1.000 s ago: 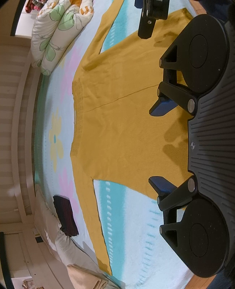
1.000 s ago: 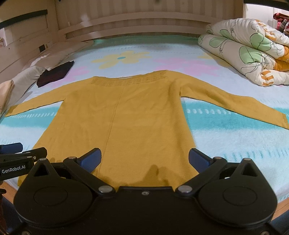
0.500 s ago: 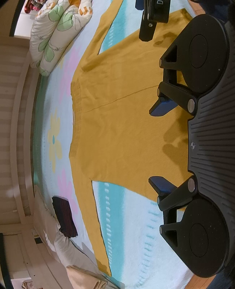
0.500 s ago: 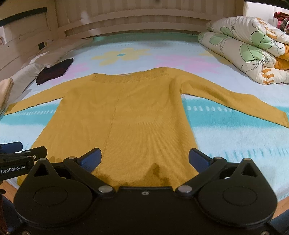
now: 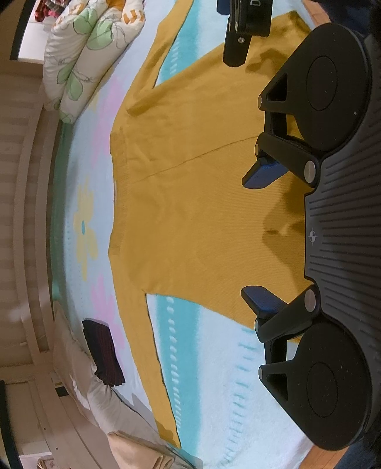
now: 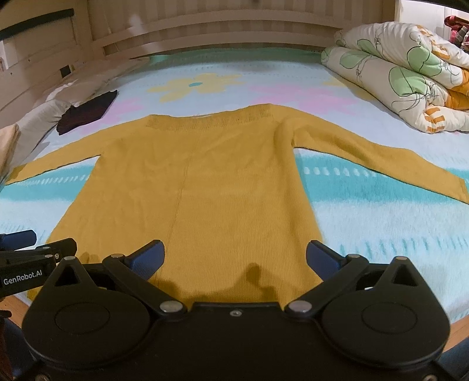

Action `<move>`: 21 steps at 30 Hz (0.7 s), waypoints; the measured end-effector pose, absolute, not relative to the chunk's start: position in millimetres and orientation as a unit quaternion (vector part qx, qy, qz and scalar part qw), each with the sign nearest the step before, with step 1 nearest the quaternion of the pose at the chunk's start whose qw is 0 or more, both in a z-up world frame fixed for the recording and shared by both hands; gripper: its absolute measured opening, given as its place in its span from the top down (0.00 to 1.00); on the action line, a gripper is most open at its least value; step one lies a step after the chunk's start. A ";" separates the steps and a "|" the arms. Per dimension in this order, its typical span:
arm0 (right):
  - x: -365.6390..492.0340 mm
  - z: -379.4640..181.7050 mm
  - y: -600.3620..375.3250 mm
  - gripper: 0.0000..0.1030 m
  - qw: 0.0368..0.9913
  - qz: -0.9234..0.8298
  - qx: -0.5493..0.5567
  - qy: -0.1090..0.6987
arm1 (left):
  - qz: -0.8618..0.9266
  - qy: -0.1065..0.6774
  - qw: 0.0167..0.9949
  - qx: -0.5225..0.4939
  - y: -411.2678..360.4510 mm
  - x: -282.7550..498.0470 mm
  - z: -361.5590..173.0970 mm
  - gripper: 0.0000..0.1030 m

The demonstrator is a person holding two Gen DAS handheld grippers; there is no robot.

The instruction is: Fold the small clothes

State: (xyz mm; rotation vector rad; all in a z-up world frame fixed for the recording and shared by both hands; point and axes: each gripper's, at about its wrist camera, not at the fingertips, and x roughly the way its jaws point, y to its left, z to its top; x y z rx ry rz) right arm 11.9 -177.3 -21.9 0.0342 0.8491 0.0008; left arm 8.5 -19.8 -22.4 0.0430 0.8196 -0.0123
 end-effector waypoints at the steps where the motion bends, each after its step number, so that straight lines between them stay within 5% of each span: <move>1: 12.1 -22.2 -177.3 0.01 0.911 0.000 0.016 0.413 | -0.006 0.399 0.917 0.021 -19.7 8.5 -22.3 0.30; 21: 22.3 -33.8 -180.1 0.01 0.879 -0.028 0.022 0.476 | 0.004 0.436 0.900 0.019 -16.0 12.6 -30.1 0.30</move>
